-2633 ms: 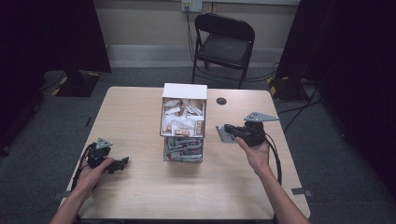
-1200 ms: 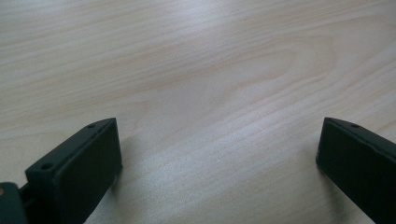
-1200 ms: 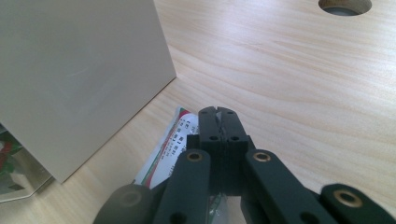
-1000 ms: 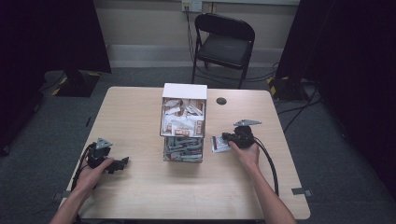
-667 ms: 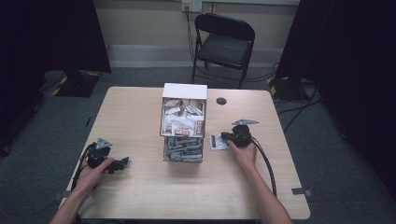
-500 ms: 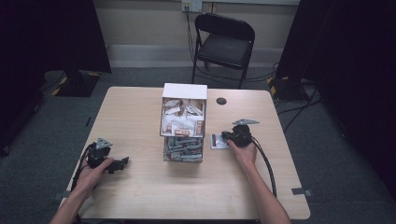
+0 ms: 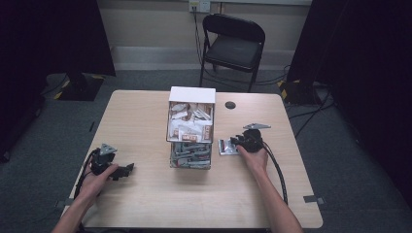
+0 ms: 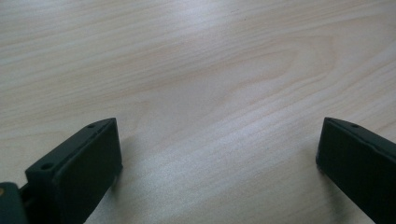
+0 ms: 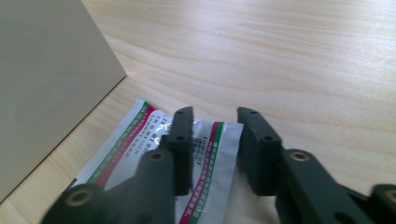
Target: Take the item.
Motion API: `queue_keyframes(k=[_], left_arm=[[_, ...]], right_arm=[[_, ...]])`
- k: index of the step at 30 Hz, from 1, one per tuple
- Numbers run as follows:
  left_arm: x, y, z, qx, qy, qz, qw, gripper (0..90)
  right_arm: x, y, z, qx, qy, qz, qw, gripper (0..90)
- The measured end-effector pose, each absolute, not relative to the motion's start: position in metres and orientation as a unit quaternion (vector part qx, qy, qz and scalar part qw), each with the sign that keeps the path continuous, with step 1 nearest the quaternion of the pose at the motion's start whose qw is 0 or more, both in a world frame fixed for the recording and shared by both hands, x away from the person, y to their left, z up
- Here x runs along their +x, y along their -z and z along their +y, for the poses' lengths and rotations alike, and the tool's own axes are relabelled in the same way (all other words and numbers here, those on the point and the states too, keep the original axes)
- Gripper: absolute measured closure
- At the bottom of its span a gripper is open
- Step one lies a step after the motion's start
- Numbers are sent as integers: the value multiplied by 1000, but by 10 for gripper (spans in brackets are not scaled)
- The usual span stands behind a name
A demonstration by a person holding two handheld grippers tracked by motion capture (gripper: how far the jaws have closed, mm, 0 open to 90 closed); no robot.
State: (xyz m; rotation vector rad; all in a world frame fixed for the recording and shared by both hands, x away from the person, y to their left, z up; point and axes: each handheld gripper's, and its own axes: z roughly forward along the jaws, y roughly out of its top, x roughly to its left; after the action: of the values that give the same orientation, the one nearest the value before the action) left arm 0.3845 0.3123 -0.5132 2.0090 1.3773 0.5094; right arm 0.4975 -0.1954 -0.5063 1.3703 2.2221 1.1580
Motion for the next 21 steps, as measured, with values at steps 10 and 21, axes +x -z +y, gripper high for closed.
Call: queue_keyframes(k=[10, 21], left_arm=[[385, 513, 312, 765, -194, 524, 321, 0], [385, 513, 312, 765, -194, 524, 321, 0]], right_arm=[[499, 505, -196, 482, -400, 765, 151, 530], [500, 503, -204, 489, -405, 761, 134, 309]])
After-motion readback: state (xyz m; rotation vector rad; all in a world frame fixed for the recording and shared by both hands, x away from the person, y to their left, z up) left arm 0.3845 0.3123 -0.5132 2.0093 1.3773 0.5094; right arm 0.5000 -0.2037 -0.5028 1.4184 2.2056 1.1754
